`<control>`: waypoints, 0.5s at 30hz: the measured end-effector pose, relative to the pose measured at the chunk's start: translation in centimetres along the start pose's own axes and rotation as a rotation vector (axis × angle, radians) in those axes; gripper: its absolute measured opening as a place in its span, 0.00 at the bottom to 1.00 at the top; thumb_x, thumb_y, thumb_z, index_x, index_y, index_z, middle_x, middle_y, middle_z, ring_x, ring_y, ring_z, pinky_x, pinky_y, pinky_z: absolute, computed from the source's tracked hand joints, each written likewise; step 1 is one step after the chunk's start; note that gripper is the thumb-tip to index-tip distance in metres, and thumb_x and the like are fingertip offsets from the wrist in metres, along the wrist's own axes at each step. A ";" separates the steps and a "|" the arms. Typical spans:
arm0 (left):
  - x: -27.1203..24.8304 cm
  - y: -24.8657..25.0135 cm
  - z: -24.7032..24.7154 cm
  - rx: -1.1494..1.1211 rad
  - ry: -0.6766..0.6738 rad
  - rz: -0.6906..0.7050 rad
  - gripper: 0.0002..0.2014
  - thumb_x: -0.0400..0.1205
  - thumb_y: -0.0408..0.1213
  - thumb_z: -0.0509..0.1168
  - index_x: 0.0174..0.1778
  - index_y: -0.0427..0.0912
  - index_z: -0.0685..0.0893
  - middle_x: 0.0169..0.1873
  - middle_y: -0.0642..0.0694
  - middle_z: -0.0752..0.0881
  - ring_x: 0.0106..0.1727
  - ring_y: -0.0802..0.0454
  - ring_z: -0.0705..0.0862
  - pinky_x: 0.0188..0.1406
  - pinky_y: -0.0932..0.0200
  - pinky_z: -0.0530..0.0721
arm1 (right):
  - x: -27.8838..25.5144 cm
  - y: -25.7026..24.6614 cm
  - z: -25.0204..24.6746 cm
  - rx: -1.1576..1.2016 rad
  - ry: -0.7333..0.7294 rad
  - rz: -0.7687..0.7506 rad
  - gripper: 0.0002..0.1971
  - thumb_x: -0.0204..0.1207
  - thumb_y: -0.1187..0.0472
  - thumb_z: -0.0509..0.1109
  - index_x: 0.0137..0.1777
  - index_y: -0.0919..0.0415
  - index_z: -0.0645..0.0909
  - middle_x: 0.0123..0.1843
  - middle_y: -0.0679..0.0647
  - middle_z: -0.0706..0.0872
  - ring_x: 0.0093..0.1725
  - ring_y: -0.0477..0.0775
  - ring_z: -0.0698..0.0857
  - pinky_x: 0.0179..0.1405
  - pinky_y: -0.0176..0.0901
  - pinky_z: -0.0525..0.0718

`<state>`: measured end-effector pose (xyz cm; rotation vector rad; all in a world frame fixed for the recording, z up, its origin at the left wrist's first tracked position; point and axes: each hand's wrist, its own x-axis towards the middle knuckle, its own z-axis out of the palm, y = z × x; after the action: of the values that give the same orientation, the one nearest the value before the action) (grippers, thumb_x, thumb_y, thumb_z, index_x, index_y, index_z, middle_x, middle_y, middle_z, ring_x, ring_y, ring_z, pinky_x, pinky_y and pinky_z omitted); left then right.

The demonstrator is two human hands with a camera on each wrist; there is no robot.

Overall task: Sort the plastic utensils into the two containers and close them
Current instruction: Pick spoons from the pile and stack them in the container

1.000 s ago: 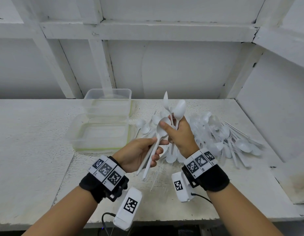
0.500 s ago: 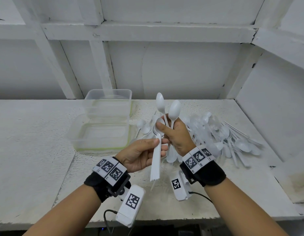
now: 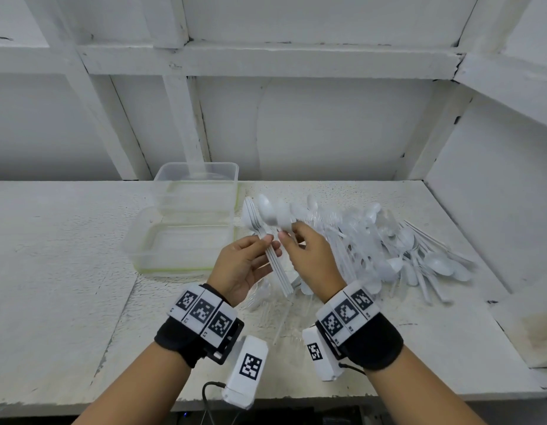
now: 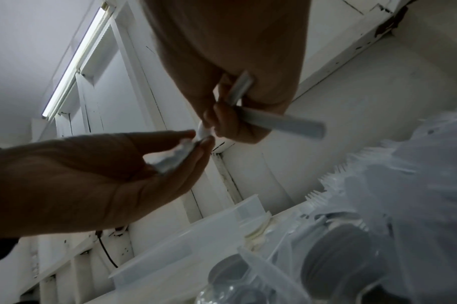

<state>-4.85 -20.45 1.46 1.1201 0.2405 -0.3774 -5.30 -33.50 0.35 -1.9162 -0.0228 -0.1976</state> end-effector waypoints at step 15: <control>-0.6 -0.2 0.4 0.106 0.006 0.061 0.08 0.80 0.32 0.66 0.46 0.30 0.86 0.39 0.37 0.89 0.38 0.49 0.88 0.41 0.60 0.88 | -0.7 -0.5 0.3 -0.122 -0.028 -0.024 0.12 0.83 0.59 0.59 0.41 0.58 0.80 0.38 0.47 0.72 0.37 0.38 0.74 0.38 0.21 0.71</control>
<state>-5.45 -20.77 1.63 1.2299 0.1927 -0.3354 -5.97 -32.94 0.64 -2.0409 -0.0541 -0.1920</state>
